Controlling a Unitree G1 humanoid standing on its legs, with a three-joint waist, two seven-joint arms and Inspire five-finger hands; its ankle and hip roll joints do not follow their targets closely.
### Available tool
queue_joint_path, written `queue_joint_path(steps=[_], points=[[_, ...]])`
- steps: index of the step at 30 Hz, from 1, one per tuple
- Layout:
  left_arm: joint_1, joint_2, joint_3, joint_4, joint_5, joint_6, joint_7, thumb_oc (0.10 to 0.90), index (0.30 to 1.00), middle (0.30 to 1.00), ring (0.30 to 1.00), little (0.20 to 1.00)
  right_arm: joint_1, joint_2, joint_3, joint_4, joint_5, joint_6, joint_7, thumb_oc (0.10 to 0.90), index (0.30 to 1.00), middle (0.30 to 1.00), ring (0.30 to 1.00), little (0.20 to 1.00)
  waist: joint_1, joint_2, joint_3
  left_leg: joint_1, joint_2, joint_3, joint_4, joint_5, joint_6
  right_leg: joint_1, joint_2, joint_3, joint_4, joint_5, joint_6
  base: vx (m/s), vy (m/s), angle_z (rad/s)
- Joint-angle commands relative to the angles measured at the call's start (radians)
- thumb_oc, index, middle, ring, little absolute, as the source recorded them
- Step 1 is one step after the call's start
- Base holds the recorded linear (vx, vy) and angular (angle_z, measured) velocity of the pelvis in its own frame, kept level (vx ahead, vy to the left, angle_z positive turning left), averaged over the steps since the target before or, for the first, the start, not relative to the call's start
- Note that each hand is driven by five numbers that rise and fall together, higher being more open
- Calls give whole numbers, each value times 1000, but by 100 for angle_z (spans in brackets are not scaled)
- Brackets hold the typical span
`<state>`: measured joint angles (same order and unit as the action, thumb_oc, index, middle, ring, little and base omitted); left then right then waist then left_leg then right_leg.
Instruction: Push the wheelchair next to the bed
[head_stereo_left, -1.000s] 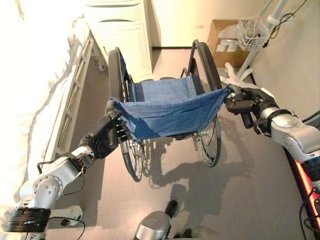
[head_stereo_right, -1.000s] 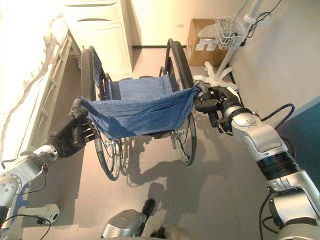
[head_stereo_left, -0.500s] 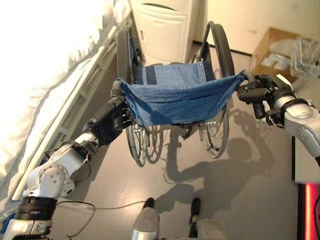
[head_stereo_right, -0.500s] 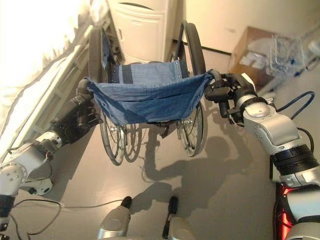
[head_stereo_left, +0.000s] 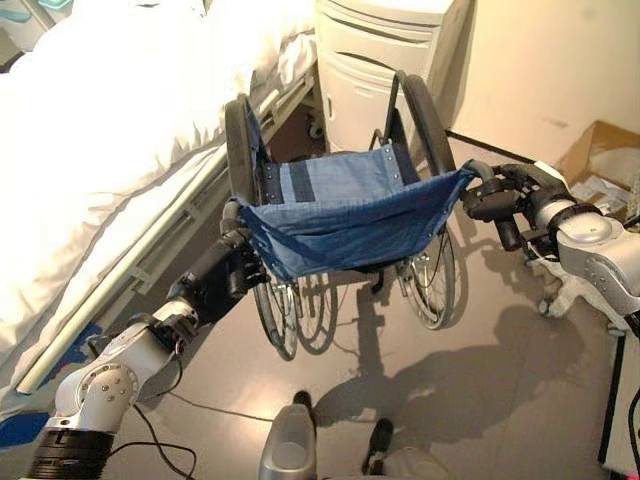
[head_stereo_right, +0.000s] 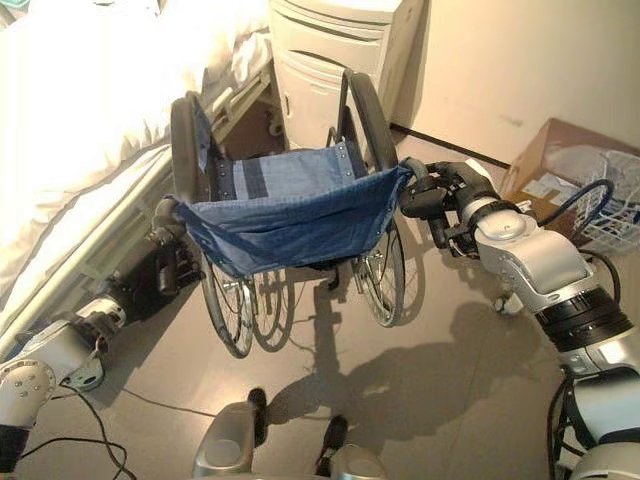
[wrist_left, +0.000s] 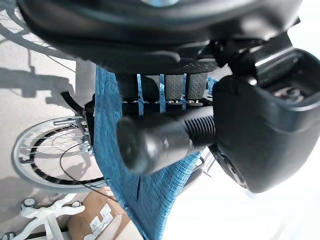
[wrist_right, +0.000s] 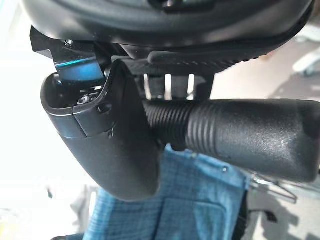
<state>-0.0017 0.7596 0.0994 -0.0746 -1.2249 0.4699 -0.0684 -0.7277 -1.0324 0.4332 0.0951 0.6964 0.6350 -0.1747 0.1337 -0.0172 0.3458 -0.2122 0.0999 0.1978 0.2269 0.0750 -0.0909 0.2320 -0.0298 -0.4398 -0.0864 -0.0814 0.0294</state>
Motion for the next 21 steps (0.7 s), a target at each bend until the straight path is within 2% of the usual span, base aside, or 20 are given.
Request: queue_joint_path(steps=[1, 2, 3, 4, 6, 7, 9, 11, 14, 16, 17, 18, 20, 21], points=[[-98, 99, 137, 8, 2, -191, 28, 400, 300, 300, 300, 300, -83, 141, -26, -138, 12, -186, 134, 400, 300, 300, 300, 300, 116, -31, -165, 29, 8, -18, -166, 153, -48, 0, -4, 16, 95, -15, 22, 280, 187, -36], [-102, 101, 144, 5, -3, -188, 26, 400, 300, 300, 300, 300, -77, 136, -31, -126, 9, -198, 143, 400, 300, 300, 300, 300, 123, -33, -167, 18, -1, 0, -153, 124, -17, 3, -15, 5, 113, -21, 24, 333, 196, -12], [-104, 105, 150, 6, -6, -186, 24, 400, 300, 300, 300, 300, -74, 133, -34, -120, 13, -206, 147, 400, 300, 300, 300, 300, 123, -47, -171, 28, -25, -11, -151, 67, -11, 13, -30, 19, 132, -45, 36, 301, 205, 29], [-113, 117, 157, 17, -13, -177, 17, 400, 300, 300, 300, 300, -63, 134, -44, -110, 13, -218, 151, 400, 300, 300, 300, 300, 126, -55, -176, 31, -45, -2, -140, 33, 11, 17, -43, 18, 156, -54, 49, 332, 172, 30], [-134, 131, 156, 42, -13, -164, 5, 400, 300, 300, 300, 300, -44, 132, -63, -107, 12, -227, 151, 400, 300, 300, 300, 300, 125, -62, -181, 37, -61, -1, -120, 4, 36, 12, -57, 18, 226, -71, 63, 214, 168, 12], [-150, 141, 151, 63, -14, -157, -3, 400, 300, 300, 300, 300, -34, 132, -74, -105, 10, -232, 151, 400, 300, 300, 300, 300, 122, -59, -182, 34, -64, 12, -112, 9, 62, -12, -65, 10, 277, -44, 72, 175, 188, -5], [-195, 168, 142, 127, -4, -146, -29, 400, 300, 300, 300, 300, -15, 125, -94, -91, 18, -251, 162, 400, 300, 300, 300, 300, 108, -50, -181, 77, -86, -2, -126, -9, 90, -86, -127, 15, 491, 33, 108, 250, 227, 9], [-212, 183, 141, 146, -9, -144, -26, 400, 300, 300, 300, 300, -5, 124, -105, -90, 23, -261, 173, 400, 300, 300, 300, 300, 102, -46, -180, 99, -96, -13, -135, -16, 96, -113, -147, 31, 538, 58, 114, 181, 102, 61], [-231, 204, 135, 159, -8, -153, -11, 400, 300, 300, 300, 300, 11, 122, -116, -111, 25, -265, 176, 400, 300, 300, 300, 300, 84, -37, -176, 129, -98, -37, -154, -17, 87, -142, -139, 55, 472, 50, 104, 122, -14, 60], [-246, 217, 119, 161, -11, -171, 4, 400, 300, 300, 300, 300, 22, 119, -127, -128, 19, -263, 171, 400, 300, 300, 300, 300, 66, -26, -170, 152, -90, -73, -169, -13, 73, -176, -128, 68, 348, 43, 91, 48, -95, 6], [-260, 222, 105, 163, -6, -187, 14, 400, 300, 300, 300, 300, 26, 119, -130, -134, 18, -268, 167, 400, 300, 300, 300, 300, 52, -24, -163, 165, -86, -86, -176, -20, 69, -202, -129, 77, 260, 67, 95, 18, -94, -25], [-263, 224, 101, 165, -9, -189, 15, 400, 300, 300, 300, 300, 28, 118, -132, -138, 20, -266, 164, 400, 300, 300, 300, 300, 48, -23, -161, 167, -84, -88, -176, -21, 68, -207, -129, 81, 252, 73, 96, 50, -135, -15], [-269, 216, 98, 157, 3, -181, 26, 400, 300, 300, 300, 300, 25, 118, -138, -143, 34, -259, 158, 400, 300, 300, 300, 300, 42, -30, -156, 169, -77, -94, -170, -26, 65, -212, -124, 98, 224, 85, 101, 55, -111, 12], [-266, 211, 97, 142, 24, -168, 33, 400, 300, 300, 300, 300, 12, 109, -135, -140, 56, -247, 152, 400, 300, 300, 300, 300, 45, -42, -160, 173, -77, -97, -175, -29, 61, -198, -119, 96, 180, 94, 105, 67, -95, 2]])
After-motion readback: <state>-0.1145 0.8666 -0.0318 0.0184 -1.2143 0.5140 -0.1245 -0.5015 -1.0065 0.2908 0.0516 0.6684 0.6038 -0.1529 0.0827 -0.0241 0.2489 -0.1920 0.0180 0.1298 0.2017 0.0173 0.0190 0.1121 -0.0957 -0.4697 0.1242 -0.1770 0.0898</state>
